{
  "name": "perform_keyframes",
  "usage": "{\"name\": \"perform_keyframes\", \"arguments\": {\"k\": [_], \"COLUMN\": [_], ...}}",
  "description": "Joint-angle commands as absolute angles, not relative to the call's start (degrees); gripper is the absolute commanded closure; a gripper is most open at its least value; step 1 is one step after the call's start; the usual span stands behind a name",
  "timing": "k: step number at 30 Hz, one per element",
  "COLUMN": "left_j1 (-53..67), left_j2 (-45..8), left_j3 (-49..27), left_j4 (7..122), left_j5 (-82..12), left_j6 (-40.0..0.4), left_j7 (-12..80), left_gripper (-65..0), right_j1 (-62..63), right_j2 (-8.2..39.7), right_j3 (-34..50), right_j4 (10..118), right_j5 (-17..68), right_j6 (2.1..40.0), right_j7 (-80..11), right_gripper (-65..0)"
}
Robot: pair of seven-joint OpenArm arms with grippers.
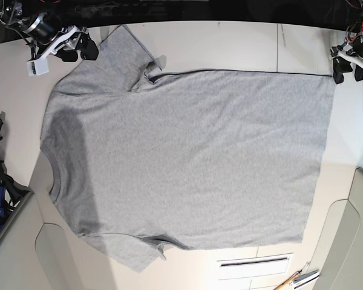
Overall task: Fold the T-shirt properly
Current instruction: 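Lower both grippers and pinch the two corners of the shirt's side edge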
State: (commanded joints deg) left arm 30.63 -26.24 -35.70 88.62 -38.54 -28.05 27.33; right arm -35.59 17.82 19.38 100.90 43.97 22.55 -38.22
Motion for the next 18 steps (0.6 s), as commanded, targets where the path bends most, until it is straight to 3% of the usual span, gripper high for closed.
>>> {"name": "perform_keyframes", "arguments": {"k": [11,18], "left_j1": [26.7,26.7], "left_j2": [-26.5,-26.5], "left_j3": [-35.5,-31.7], "left_j4": [79.0,79.0], "left_j5": [-51.0,-51.6], "left_j6": [-37.6,-38.0], "left_j7": [34.7,36.0], "left_gripper": [-47.9,-47.9], "right_j1": [-35.6,-35.6], "right_j2": [15.0,11.8], "right_j3": [19.4,19.3], "right_j4": [100.9,100.9], "right_j5": [45.3,45.4], "right_j6": [23.4,23.9], "right_j7": [-38.5,-38.4], "right_gripper": [-40.1,-40.1]}}
